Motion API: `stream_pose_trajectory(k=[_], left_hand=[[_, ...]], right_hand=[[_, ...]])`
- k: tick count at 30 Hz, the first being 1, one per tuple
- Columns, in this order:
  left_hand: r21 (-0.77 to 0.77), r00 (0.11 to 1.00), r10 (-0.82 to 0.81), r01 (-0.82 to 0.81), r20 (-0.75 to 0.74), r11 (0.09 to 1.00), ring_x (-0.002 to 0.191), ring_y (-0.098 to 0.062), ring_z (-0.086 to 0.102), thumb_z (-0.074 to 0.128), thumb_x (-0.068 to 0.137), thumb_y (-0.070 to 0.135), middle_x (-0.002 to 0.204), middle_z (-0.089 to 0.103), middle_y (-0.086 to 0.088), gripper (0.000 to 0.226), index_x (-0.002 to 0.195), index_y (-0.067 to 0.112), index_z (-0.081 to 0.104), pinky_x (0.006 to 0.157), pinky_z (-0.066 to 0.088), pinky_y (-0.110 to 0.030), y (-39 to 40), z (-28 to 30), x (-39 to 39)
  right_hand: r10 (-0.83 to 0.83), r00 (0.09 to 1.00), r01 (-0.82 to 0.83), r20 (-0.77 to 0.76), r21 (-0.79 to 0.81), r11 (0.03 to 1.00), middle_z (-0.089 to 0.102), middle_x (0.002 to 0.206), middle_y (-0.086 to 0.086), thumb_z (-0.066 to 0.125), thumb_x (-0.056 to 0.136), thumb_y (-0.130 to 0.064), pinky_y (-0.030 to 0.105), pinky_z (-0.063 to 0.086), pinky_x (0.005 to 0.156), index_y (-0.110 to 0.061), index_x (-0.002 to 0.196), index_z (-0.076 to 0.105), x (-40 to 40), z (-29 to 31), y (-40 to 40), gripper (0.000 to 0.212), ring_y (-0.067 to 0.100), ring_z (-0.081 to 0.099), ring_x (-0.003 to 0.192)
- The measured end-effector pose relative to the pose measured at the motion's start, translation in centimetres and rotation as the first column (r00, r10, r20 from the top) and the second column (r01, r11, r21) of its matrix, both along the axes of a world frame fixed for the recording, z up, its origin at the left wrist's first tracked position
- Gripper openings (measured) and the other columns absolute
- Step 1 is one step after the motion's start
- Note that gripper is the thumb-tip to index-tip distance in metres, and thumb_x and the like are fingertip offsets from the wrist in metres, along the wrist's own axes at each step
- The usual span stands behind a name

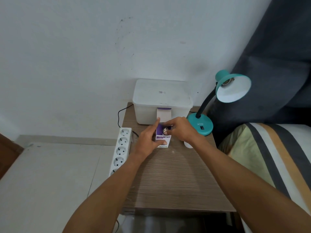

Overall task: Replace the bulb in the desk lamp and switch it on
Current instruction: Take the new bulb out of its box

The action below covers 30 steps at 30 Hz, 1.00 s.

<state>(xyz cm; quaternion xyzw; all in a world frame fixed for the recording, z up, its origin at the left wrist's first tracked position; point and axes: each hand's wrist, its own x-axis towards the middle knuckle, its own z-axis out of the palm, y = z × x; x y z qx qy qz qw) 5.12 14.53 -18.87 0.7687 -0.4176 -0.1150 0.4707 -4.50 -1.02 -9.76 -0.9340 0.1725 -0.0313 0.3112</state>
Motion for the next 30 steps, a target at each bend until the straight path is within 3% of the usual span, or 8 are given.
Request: stream_pose_trajectory(k=[4,7,10,14,22,26,30], left_hand=[[-0.003,1.0,-0.004,0.004,-0.01,1.0,0.118,-0.017,0.063,0.095,0.07,0.025,0.134,0.064,-0.005,0.112,0.162,0.028,0.03,0.101,0.056,-0.04,-0.1,0.2,0.0],[-0.002,1.0,-0.006,0.006,-0.009,1.0,0.118,-0.017,0.063,0.095,0.07,0.026,0.135,0.064,-0.004,0.113,0.162,0.028,0.029,0.101,0.056,-0.042,0.0,0.1,0.2],[0.003,1.0,-0.016,0.016,-0.006,1.0,0.114,-0.016,0.064,0.094,0.071,0.027,0.132,0.064,-0.003,0.113,0.162,0.031,0.027,0.098,0.058,-0.041,0.1,0.0,0.2],[-0.002,1.0,-0.016,0.016,0.001,1.0,0.117,-0.015,0.062,0.094,0.072,0.025,0.135,0.062,-0.003,0.113,0.162,0.028,0.027,0.102,0.055,-0.039,-0.2,0.2,0.0],[-0.017,0.999,0.004,-0.005,-0.036,1.0,0.13,-0.012,0.06,0.094,0.071,0.022,0.145,0.06,0.002,0.11,0.161,0.024,0.032,0.104,0.055,-0.041,-0.3,0.1,0.0],[0.016,1.0,0.005,-0.005,0.014,1.0,0.123,-0.016,0.063,0.094,0.071,0.025,0.136,0.064,-0.001,0.11,0.162,0.025,0.031,0.104,0.054,-0.039,-0.4,-0.1,0.0],[0.034,1.0,-0.011,0.01,0.026,0.999,0.116,-0.016,0.063,0.093,0.074,0.027,0.128,0.065,-0.002,0.101,0.158,0.02,0.037,0.099,0.055,-0.042,-0.4,-0.3,0.2]], right_hand=[[0.042,0.999,-0.042,0.004,-0.099,0.994,0.077,0.103,-0.001,0.076,0.082,-0.013,0.03,0.059,0.08,-0.025,0.118,0.073,0.2,0.1,0.4,0.039,0.006,0.068,0.086],[0.051,0.996,-0.038,0.078,-0.153,0.987,0.077,0.095,0.001,0.074,0.084,-0.013,0.034,0.059,0.075,-0.019,0.117,0.073,-0.1,-0.1,1.2,0.034,0.008,0.067,0.078],[0.003,0.984,0.021,0.178,-0.133,0.991,0.076,0.093,0.003,0.071,0.088,-0.015,0.03,0.054,0.076,-0.014,0.115,0.074,-1.0,-0.3,1.9,0.027,0.013,0.064,0.079],[-0.093,0.955,0.125,0.28,-0.098,0.987,0.073,0.106,0.0,0.071,0.09,-0.026,0.031,0.048,0.084,-0.015,0.119,0.071,-1.1,0.0,1.8,0.031,0.013,0.055,0.095],[-0.074,0.894,0.119,0.441,-0.077,0.99,0.067,0.107,-0.004,0.069,0.092,-0.03,0.031,0.049,0.086,-0.018,0.119,0.07,-0.4,0.9,2.5,0.03,0.014,0.053,0.103],[-0.087,0.846,0.127,0.526,-0.04,0.991,0.064,0.107,-0.003,0.067,0.093,-0.032,0.021,0.043,0.086,-0.018,0.119,0.069,-0.1,2.4,2.8,0.03,0.011,0.053,0.102],[-0.113,0.793,0.111,0.598,0.04,0.993,0.06,0.111,0.0,0.064,0.095,-0.029,0.019,0.049,0.09,-0.014,0.117,0.067,0.6,4.0,2.9,0.026,0.007,0.059,0.101]])
